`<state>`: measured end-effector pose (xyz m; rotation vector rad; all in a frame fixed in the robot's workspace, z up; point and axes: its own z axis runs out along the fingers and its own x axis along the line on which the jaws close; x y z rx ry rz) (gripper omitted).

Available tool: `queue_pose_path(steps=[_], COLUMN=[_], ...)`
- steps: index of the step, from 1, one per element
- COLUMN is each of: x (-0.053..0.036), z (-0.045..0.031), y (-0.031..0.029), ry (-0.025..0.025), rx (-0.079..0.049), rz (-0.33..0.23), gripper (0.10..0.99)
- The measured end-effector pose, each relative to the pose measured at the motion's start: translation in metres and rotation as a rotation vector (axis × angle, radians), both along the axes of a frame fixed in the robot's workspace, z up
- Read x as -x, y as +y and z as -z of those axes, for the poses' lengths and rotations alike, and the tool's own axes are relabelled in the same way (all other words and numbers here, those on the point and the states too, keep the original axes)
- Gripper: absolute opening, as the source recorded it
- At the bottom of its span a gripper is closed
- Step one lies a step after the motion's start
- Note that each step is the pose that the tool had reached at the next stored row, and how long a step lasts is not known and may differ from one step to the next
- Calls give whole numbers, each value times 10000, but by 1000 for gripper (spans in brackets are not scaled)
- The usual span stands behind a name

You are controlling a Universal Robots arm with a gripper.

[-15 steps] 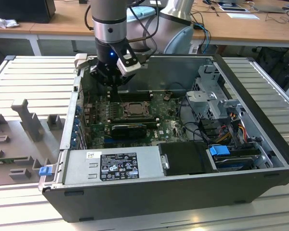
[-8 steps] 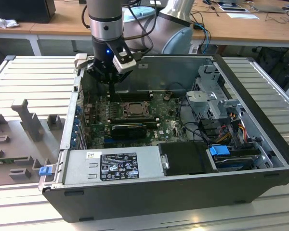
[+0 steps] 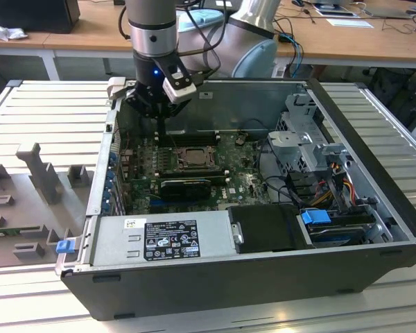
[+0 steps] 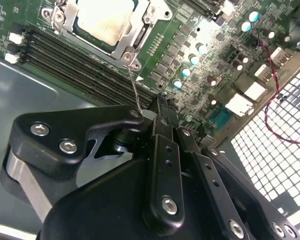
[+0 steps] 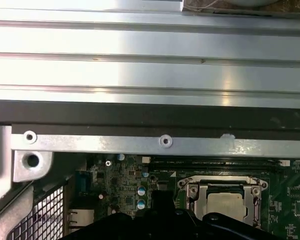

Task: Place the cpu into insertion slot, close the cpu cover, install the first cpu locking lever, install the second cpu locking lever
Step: 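Install the first cpu locking lever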

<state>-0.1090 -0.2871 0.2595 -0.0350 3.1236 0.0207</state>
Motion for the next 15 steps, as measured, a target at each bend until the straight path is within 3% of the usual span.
queue_pose_path(steps=[3,13,15], x=[-24,-309,-334], z=[1,7,9], y=[1,1,1], ry=[1,10,10], rx=[-2,0,0], rz=[1,1,0], gripper=[106,106,106])
